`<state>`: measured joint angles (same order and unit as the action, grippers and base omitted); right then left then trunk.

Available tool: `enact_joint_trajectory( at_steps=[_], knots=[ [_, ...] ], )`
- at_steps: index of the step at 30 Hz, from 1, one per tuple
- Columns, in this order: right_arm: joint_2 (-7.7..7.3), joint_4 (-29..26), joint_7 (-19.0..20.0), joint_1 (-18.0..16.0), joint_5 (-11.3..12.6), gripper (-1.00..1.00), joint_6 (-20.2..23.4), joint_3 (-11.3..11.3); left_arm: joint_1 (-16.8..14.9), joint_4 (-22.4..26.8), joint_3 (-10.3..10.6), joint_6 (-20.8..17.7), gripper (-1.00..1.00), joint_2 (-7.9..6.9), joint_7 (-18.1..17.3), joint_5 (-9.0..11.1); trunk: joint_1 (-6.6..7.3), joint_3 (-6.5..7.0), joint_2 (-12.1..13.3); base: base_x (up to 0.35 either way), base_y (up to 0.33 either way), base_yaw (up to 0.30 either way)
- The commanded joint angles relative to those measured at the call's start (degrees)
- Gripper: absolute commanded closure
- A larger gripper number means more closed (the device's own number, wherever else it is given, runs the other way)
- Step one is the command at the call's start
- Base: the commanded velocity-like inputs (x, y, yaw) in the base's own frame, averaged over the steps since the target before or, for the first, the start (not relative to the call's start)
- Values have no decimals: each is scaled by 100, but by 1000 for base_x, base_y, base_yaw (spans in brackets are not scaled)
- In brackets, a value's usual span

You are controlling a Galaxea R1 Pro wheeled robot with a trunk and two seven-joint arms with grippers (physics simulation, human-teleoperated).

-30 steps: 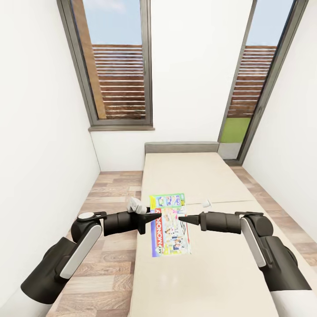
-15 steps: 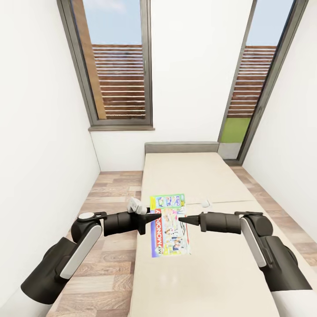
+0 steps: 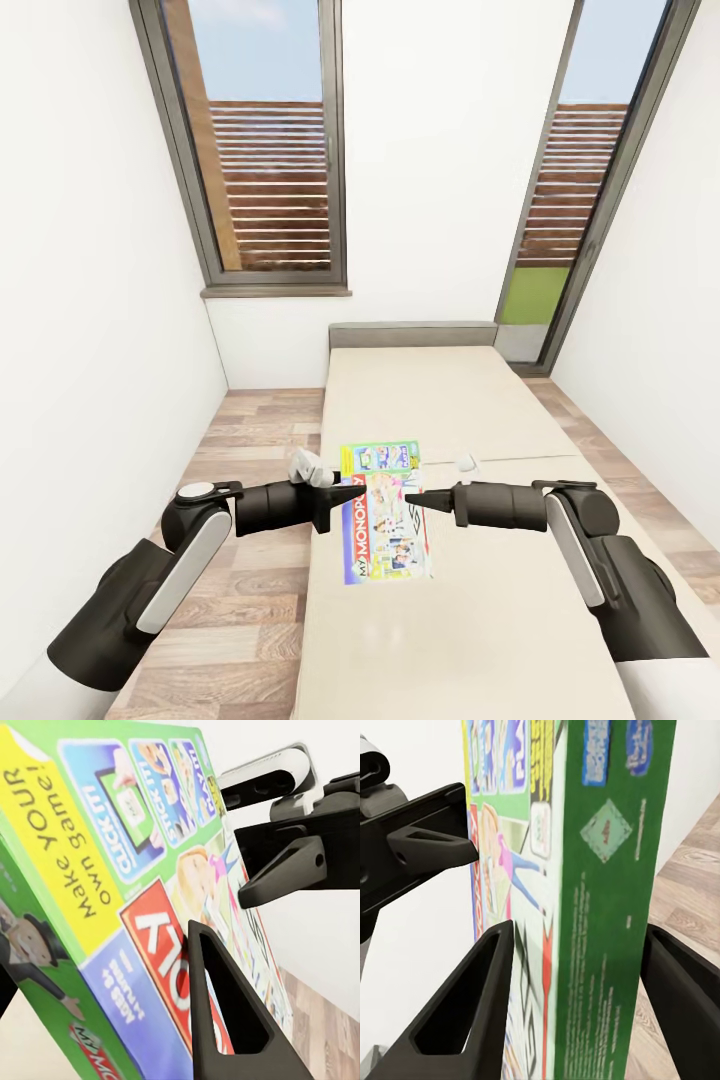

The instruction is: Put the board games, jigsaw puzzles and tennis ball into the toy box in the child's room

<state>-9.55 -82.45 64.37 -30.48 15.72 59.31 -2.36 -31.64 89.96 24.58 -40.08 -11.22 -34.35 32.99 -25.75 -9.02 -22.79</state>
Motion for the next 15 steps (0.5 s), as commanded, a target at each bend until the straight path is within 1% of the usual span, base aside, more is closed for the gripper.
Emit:
enact_joint_trajectory(
  at_steps=[1,9,10,15],
  knots=[
    [-3,-2,14,-5,43,100,69,-78,-9,4,-5,-17,100,-2,16,50,-4,-12,-12,0,0,0],
    [-3,-2,14,-8,45,100,69,-80,-9,-2,-6,-17,100,3,16,50,-4,-12,-12,0,0,0],
    [-3,-1,14,-9,45,100,69,-80,-9,-2,-6,-17,-100,3,16,50,-4,-12,-12,0,0,0],
    [-3,-1,14,-10,49,100,69,-80,-5,-4,-3,-17,-100,3,18,48,-4,-12,-12,0,0,0]
  ],
)
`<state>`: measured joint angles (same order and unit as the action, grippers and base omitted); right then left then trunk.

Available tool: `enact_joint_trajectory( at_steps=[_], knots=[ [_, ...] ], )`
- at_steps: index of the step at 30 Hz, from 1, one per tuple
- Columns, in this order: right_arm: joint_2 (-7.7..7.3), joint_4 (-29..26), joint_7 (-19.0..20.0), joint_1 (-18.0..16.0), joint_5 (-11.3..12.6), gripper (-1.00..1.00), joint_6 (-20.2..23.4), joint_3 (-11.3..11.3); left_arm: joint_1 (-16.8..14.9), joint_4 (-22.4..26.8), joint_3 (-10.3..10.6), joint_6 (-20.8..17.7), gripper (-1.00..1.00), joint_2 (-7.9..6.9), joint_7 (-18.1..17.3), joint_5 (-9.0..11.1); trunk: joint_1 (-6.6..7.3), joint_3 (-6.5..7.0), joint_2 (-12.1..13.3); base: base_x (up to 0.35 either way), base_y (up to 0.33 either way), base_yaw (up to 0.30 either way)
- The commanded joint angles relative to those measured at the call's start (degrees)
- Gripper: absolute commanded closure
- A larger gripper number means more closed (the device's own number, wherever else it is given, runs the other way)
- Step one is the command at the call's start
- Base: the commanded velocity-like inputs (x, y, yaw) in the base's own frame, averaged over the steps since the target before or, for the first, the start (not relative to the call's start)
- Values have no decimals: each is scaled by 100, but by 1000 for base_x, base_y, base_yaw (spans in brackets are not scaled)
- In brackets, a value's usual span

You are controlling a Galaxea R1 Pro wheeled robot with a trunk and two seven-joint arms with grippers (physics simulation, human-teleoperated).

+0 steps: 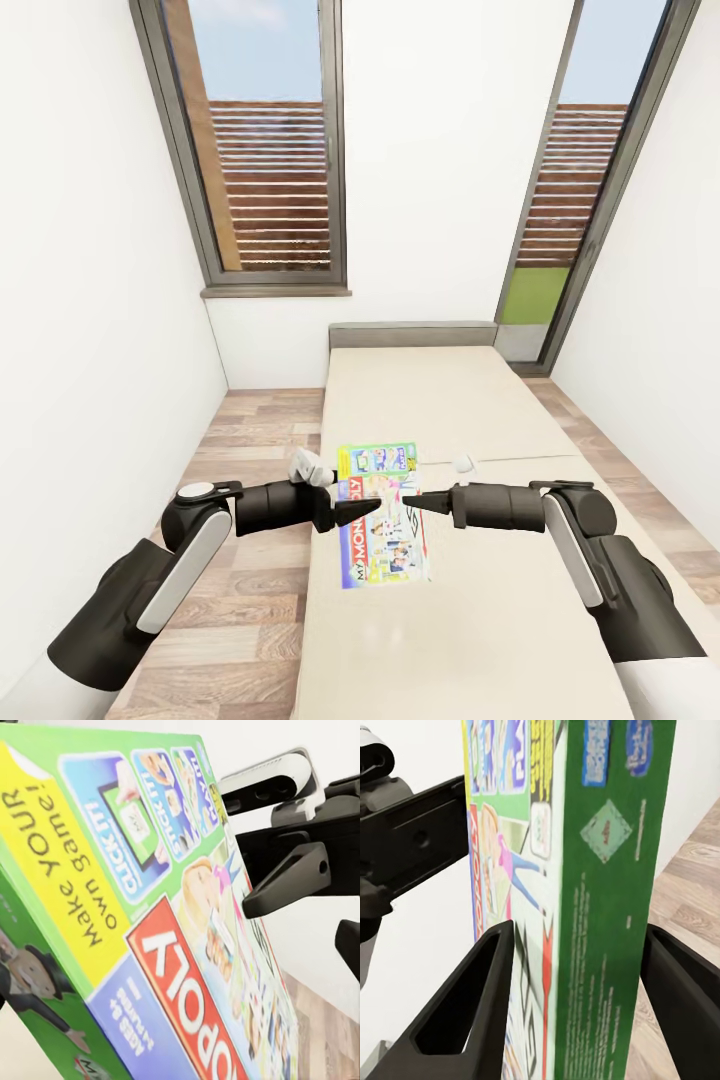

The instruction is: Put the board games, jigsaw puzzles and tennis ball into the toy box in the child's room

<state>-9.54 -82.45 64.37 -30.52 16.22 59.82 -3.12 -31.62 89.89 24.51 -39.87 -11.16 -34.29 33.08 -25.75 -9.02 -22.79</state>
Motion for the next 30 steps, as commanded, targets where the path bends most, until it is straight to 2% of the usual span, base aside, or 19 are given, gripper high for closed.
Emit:
enact_joint_trajectory(
  at_steps=[1,23,25,26,28,29,30],
  knots=[
    [-4,-1,14,-6,-2,100,18,-5,-7,3,4,-38,-100,-3,12,39,-4,-12,-12,0,0,0],
    [-5,0,14,-13,19,100,18,25,-10,-5,-102,-104,-100,0,22,31,-4,-12,-12,0,0,0],
    [-7,0,14,-19,16,100,18,42,-10,-9,-165,-120,-100,-3,27,35,-4,-12,-12,0,0,0],
    [-13,5,14,-25,15,100,18,61,-7,-12,-277,-146,-100,-8,31,43,-4,-12,-12,0,0,0],
    [-65,23,14,-42,14,100,18,91,30,-16,-649,-227,-100,-13,34,64,-4,-12,-12,0,0,0],
    [-65,23,14,-42,14,100,18,91,30,-16,-649,-227,-100,-13,34,64,-4,-12,-12,0,0,0],
    [-109,29,14,-49,18,100,18,104,67,-18,-887,-288,-100,-12,34,76,-4,-12,-12,0,0,0]
  ],
)
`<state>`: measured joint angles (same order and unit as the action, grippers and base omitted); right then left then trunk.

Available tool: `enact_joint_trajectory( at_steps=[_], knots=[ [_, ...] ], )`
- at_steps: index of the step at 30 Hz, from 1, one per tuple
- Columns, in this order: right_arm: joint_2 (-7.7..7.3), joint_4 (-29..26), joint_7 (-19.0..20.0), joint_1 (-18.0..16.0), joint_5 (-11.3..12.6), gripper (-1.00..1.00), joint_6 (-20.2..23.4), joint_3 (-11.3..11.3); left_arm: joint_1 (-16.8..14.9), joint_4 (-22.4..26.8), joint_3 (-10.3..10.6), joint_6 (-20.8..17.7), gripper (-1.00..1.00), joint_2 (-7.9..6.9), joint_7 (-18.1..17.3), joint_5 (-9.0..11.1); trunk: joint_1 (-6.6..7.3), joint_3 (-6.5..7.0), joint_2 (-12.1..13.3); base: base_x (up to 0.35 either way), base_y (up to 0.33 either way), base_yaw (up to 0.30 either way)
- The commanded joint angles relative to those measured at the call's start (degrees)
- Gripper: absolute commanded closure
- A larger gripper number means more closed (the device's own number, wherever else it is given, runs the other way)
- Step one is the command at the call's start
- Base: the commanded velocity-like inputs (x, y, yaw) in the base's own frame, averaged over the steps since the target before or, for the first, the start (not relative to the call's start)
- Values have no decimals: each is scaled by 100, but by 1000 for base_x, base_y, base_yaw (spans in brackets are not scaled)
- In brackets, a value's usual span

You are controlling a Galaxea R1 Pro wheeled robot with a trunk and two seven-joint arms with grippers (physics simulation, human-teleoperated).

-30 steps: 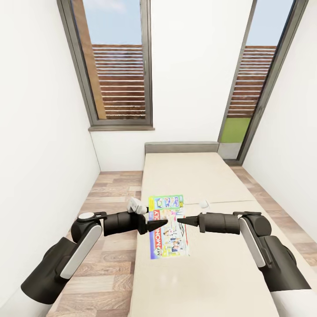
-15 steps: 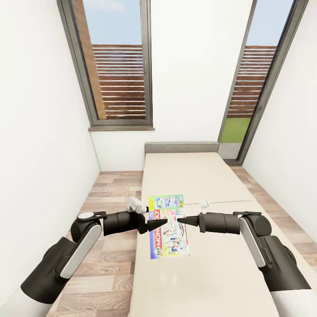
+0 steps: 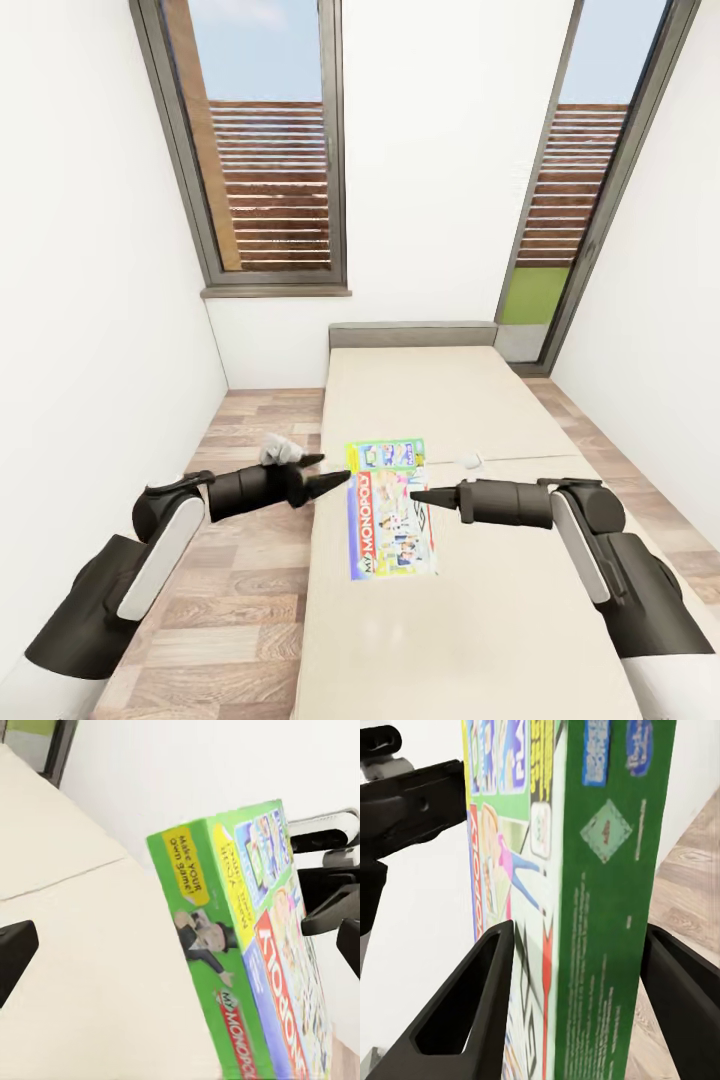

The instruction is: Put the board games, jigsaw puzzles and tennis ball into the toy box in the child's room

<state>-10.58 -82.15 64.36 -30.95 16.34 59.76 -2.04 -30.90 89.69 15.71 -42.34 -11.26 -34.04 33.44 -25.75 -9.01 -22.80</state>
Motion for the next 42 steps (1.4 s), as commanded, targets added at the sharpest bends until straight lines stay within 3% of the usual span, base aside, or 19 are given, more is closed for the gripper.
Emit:
enact_joint_trajectory(
  at_steps=[1,2,3,5,6,9,10,14,24,28,29,32,33,36,37,38,40,42],
  knots=[
    [-54,4,13,-12,8,100,24,11,39,3,-261,-111,-100,2,8,50,-4,-12,-12,0,0,0],
    [-104,8,8,-16,10,100,24,41,80,3,-521,-187,-100,8,7,58,-4,-12,-12,0,0,0],
    [-104,8,8,-16,10,100,24,41,80,3,-521,-187,-100,8,7,58,-4,-12,-12,0,0,0],
    [-177,16,-7,-21,11,100,24,174,150,2,-1016,-332,-100,21,5,70,-4,-12,-12,0,0,0],
    [-177,16,-7,-21,11,100,24,174,150,2,-1016,-332,-100,21,5,70,-4,-12,-12,0,0,0],
    [-227,32,-28,-23,-4,100,24,522,220,-1,-1608,-482,-100,39,1,89,-4,-12,-12,0,0,0],
    [-227,32,-28,-23,-4,100,24,522,220,-1,-1608,-482,-100,39,1,89,-4,-12,-12,0,0,0],
    [-257,43,-44,-21,-27,100,24,902,264,-1,-2030,-583,-100,56,7,157,-4,-12,-12,0,0,0],
    [-277,48,-53,-13,-39,100,24,1142,272,-15,-2297,-645,-100,67,152,208,-4,-12,-12,0,0,0],
    [-297,21,-45,-4,-32,100,24,1184,278,20,-2312,-655,-100,84,732,233,-4,-12,-12,0,0,0],
    [-297,21,-45,-4,-32,100,24,1184,278,20,-2312,-655,-100,84,732,233,-4,-12,-12,0,0,0],
    [-322,-81,-33,15,-23,100,24,1199,263,42,-2249,-658,-100,206,1375,258,-4,-12,-12,0,0,0],
    [-322,-81,-33,15,-23,100,24,1199,263,42,-2249,-658,-100,206,1375,258,-4,-12,-12,0,0,0],
    [-335,-227,-29,31,-20,100,24,1226,218,50,-2191,-660,-100,515,1974,266,-4,-11,-12,0,0,0],
    [-335,-227,-29,31,-20,100,24,1226,218,50,-2191,-660,-100,515,1974,266,-4,-10,-12,0,0,0],
    [-334,-289,-29,40,-21,100,24,1258,155,52,-2169,-664,-100,748,2304,262,-4,-8,-12,0,0,0],
    [-331,-330,-31,45,-23,100,24,1281,72,48,-2140,-675,-100,951,2589,253,-4,-2,-12,0,0,0],
    [-327,-344,-32,47,-23,100,24,1288,39,49,-2107,-684,-100,1039,2716,245,-4,5,-12,0,0,0]
  ],
)
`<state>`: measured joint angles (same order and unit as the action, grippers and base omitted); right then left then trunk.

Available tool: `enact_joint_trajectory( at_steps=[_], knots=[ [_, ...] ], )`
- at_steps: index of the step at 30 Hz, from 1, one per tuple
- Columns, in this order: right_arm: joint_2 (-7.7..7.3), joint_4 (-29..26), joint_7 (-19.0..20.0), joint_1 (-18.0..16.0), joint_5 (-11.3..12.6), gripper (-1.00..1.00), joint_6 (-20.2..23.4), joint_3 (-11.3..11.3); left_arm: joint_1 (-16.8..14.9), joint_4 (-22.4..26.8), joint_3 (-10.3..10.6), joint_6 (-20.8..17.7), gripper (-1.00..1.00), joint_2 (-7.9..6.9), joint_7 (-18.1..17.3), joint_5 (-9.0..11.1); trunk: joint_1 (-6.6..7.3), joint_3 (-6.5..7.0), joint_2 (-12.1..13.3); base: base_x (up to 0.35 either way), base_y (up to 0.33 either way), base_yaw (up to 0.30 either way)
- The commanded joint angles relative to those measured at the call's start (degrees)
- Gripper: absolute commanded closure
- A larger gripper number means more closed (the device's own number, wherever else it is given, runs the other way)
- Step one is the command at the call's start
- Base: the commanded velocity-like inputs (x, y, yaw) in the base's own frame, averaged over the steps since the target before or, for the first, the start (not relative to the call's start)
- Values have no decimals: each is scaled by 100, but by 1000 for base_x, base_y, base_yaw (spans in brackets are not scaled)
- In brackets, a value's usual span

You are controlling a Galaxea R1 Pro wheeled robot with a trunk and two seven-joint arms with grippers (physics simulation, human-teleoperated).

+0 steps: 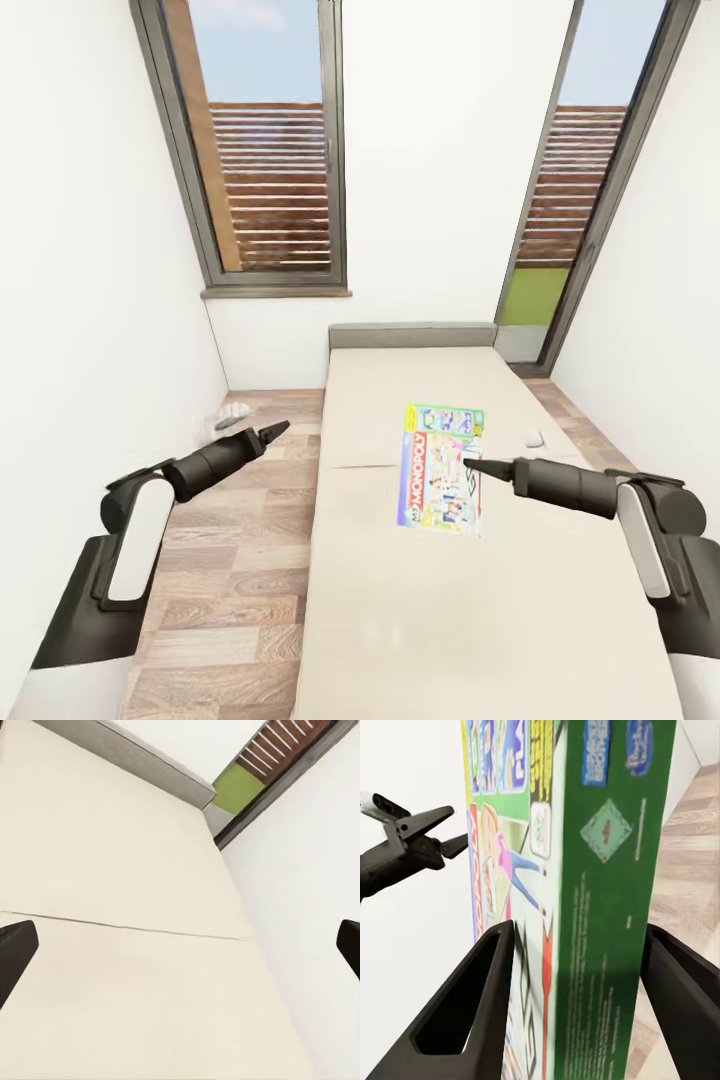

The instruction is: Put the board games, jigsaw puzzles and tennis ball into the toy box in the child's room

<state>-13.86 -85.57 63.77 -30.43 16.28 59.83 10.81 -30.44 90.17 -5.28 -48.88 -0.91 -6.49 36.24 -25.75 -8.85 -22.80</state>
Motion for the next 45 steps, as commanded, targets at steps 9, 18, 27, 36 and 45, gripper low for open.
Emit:
enact_joint_trajectory(
  at_steps=[9,18,27,36,45],
  knots=[
    [26,-54,9,-14,-17,100,17,72,-151,29,953,-4,-100,378,546,-2,-4,3,-12,-36,-9,0],
    [12,-48,4,-28,5,100,17,252,-205,30,1029,-49,-100,403,566,12,-4,4,-12,-251,-73,0],
    [34,-53,4,-23,13,100,17,311,-237,28,1046,-66,-100,414,570,14,-4,11,-12,-299,-95,116],
    [44,-59,4,-20,-4,100,17,289,-237,159,1053,-185,-100,452,510,496,-4,21,-12,-144,-51,260],
    [37,-85,4,-9,-8,100,17,275,-242,188,1003,-365,-100,425,549,1152,-4,59,-12,-17,-6,262]
  ],
)
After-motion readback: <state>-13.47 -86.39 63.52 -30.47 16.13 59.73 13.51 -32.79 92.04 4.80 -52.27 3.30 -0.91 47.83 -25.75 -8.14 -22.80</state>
